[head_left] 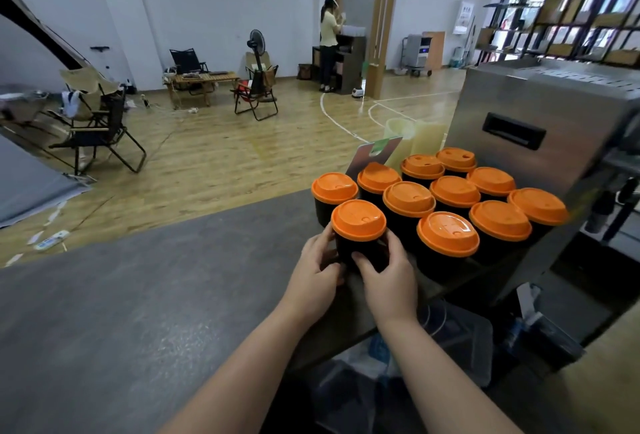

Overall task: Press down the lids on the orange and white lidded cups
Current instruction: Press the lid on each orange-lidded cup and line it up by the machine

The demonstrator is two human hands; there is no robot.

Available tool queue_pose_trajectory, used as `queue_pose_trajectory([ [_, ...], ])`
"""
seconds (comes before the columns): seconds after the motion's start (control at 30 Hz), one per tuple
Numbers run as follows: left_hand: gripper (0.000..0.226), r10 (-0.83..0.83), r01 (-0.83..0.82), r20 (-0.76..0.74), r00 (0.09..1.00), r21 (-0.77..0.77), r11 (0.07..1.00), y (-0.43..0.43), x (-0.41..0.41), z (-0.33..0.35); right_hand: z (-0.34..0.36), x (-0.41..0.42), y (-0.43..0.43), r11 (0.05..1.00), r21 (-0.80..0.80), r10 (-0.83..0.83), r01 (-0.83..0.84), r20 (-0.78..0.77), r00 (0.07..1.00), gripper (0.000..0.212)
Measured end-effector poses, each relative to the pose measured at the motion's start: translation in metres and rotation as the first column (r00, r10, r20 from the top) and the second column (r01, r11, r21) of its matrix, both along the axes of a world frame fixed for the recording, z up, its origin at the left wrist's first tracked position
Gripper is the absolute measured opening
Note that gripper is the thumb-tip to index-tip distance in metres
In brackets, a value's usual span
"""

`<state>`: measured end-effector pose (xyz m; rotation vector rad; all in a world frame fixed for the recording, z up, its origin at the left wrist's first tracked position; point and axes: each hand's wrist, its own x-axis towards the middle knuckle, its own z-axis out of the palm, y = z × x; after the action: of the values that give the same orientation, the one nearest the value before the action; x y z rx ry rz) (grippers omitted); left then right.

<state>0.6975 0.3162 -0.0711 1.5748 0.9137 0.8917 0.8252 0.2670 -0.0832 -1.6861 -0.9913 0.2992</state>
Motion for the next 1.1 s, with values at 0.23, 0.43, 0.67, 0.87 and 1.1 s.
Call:
queue_pose_trajectory([
  [0.23,0.080,-0.010,0.014,-0.082,0.997,0.045,0.999,-0.001,0.002,-0.003,-0.001,0.000,0.001,0.999,-0.035,-0.013,0.015,0.056,0.998,0.062],
  [0.43,0.067,0.062,-0.062,-0.026,0.998,0.010,0.998,-0.006,-0.001,-0.002,-0.001,-0.004,-0.005,0.995,0.054,-0.091,0.089,0.037,0.995,0.043],
  [0.67,0.036,0.125,-0.064,0.179,0.976,-0.311,0.948,-0.021,-0.065,0.009,-0.004,-0.025,-0.029,0.985,0.137,0.096,-0.107,0.085,0.992,0.012],
  [0.87,0.029,0.165,-0.131,0.110,0.980,-0.269,0.954,-0.040,-0.195,0.009,-0.001,-0.134,-0.022,0.928,0.095,0.358,-0.359,0.030,0.933,0.018],
  [1.1,0.028,0.325,-0.314,0.014,0.945,-0.227,0.922,-0.077,-0.378,0.021,0.018,-0.316,-0.014,0.764,0.053,0.645,-0.644,-0.022,0.764,0.019],
])
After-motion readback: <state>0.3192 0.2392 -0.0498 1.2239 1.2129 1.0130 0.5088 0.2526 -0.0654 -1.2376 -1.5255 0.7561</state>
